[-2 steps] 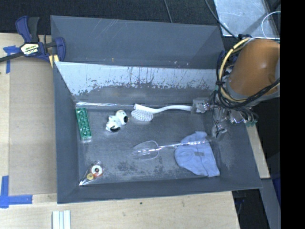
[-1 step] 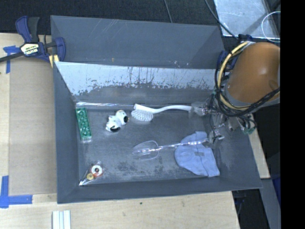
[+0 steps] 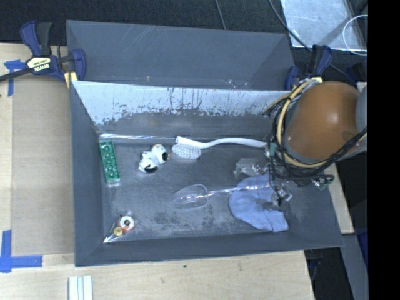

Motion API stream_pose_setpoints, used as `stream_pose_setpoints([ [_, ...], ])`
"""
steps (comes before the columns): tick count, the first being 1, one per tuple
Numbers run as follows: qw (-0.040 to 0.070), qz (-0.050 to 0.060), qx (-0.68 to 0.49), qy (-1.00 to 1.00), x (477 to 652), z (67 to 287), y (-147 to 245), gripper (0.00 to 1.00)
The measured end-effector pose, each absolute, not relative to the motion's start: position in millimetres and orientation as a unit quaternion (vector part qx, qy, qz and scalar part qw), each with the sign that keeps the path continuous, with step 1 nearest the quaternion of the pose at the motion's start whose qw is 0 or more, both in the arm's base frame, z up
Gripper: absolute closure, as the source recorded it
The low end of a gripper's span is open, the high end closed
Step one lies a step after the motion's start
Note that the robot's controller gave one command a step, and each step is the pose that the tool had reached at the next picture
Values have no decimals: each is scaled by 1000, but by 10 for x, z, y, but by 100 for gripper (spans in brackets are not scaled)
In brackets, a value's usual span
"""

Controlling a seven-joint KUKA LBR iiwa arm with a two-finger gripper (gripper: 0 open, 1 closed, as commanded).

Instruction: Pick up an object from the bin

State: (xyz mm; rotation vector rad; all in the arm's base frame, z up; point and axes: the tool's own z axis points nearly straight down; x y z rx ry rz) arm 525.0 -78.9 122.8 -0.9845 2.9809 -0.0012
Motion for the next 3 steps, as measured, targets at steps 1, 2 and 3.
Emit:
stream_pose_setpoints([
  [1, 5, 0, 31, 999, 5145, 880, -740, 0],
  [2, 6, -1, -246, 969, 5397, 797, -1033, 100],
  [3, 6, -1, -379, 925, 5460, 778, -1110, 100],
])
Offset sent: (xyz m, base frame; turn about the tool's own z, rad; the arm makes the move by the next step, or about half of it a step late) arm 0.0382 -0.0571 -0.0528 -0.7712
